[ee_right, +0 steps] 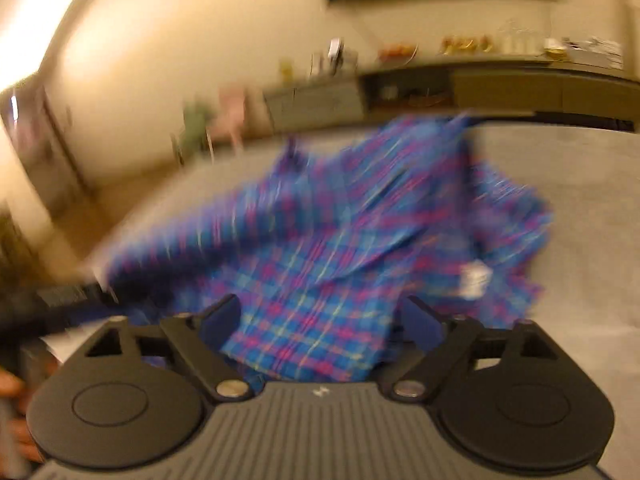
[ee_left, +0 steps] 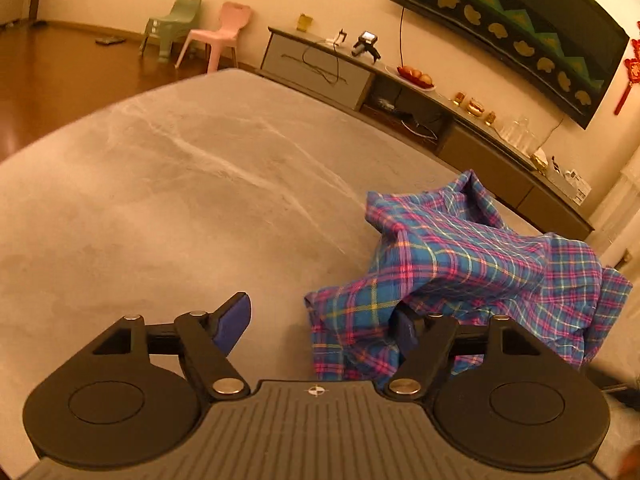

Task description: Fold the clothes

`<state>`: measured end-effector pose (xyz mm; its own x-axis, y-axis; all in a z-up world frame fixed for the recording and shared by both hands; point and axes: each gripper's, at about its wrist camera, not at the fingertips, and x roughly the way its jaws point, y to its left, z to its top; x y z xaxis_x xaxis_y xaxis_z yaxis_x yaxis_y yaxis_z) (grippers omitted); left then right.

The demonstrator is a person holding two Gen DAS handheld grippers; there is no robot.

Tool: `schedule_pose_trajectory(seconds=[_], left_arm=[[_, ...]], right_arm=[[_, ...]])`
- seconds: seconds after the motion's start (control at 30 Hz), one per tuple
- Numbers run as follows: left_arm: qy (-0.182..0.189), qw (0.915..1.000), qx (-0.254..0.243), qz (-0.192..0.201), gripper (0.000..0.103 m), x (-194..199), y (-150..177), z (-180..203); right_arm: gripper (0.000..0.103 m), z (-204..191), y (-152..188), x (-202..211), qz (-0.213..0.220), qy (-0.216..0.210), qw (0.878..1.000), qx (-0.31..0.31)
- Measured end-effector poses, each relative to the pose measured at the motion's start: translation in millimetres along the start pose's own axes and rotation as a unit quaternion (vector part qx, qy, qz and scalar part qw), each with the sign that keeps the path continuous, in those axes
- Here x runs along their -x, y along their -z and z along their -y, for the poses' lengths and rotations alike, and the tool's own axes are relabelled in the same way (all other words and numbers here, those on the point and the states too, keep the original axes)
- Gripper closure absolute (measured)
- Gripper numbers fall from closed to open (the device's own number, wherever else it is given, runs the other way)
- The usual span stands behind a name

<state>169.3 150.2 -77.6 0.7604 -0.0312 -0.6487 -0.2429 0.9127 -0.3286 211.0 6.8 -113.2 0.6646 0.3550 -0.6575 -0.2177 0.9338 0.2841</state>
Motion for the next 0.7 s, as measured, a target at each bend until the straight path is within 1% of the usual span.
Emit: schedule_pose_trajectory(seconds=[0.03, 0.07, 0.1, 0.13, 0.2, 0.27, 0.3, 0.33, 0.37, 0.4, 0.47, 0.53, 0.57, 0.6, 0.63, 0.67, 0.7], left_arm=[[0.003, 1.0, -0.002, -0.001, 0.028, 0, 1, 2], [0.005, 1.0, -0.005, 0.001, 0.028, 0, 0, 3], [0.012, 0.9998, -0.01, 0.013, 0.028, 4, -3, 4], [0.025, 0.9992, -0.015, 0.028, 0.028, 11, -4, 5], [0.064, 0.9965, -0.02, 0.05, 0.025, 25, -6, 4], [0.099, 0.9927, -0.02, 0.065, 0.017, 35, -5, 2], [0.109, 0.992, -0.018, 0.061, 0.017, 32, -2, 2], [0.118, 0.9915, -0.017, 0.053, 0.017, 28, 3, 3], [0.119, 0.9919, -0.016, 0.04, 0.017, 21, 8, 4], [0.113, 0.9931, -0.017, 0.025, 0.017, 12, 14, 6], [0.112, 0.9934, -0.025, 0.002, 0.017, 3, 23, 10], [0.116, 0.9925, -0.036, -0.014, 0.017, -2, 31, 14], [0.119, 0.9919, -0.042, -0.015, 0.017, -2, 31, 16], [0.121, 0.9914, -0.047, -0.015, 0.017, -3, 30, 18], [0.122, 0.9913, -0.049, -0.014, 0.017, -4, 28, 20], [0.121, 0.9914, -0.048, -0.012, 0.017, -7, 24, 23], [0.121, 0.9916, -0.045, -0.01, 0.017, -9, 20, 26]], right_arm=[[0.09, -12, 0, -16, -0.026, 0.009, 0.999, 0.015], [0.102, -10, -6, -10, -0.012, 0.009, 1.0, 0.013], [0.102, -9, -12, -4, 0.003, 0.008, 1.0, 0.01], [0.102, -1, -21, 23, 0.048, 0.006, 0.999, 0.008], [0.102, 25, -22, 79, 0.102, 0.062, 0.993, -0.002], [0.102, 51, -24, 134, 0.155, 0.117, 0.981, -0.012], [0.102, 72, -17, 131, 0.127, 0.168, 0.977, -0.018], [0.102, 94, -10, 129, 0.099, 0.218, 0.971, -0.023], [0.1, 115, -3, 127, 0.07, 0.267, 0.961, -0.029], [0.099, 129, 4, 118, 0.029, 0.313, 0.949, -0.027], [0.09, 123, 17, 131, 0.055, 0.375, 0.925, -0.017], [0.076, 88, 19, 154, 0.131, 0.367, 0.921, 0.007], [0.056, 65, 13, 154, 0.154, 0.342, 0.927, 0.032], [0.043, 42, 8, 154, 0.176, 0.315, 0.931, 0.057], [0.041, 20, -1, 142, 0.172, 0.279, 0.94, 0.094], [0.032, -2, -11, 129, 0.168, 0.241, 0.947, 0.13], [0.016, -18, -20, 102, 0.137, 0.21, 0.954, 0.163]])
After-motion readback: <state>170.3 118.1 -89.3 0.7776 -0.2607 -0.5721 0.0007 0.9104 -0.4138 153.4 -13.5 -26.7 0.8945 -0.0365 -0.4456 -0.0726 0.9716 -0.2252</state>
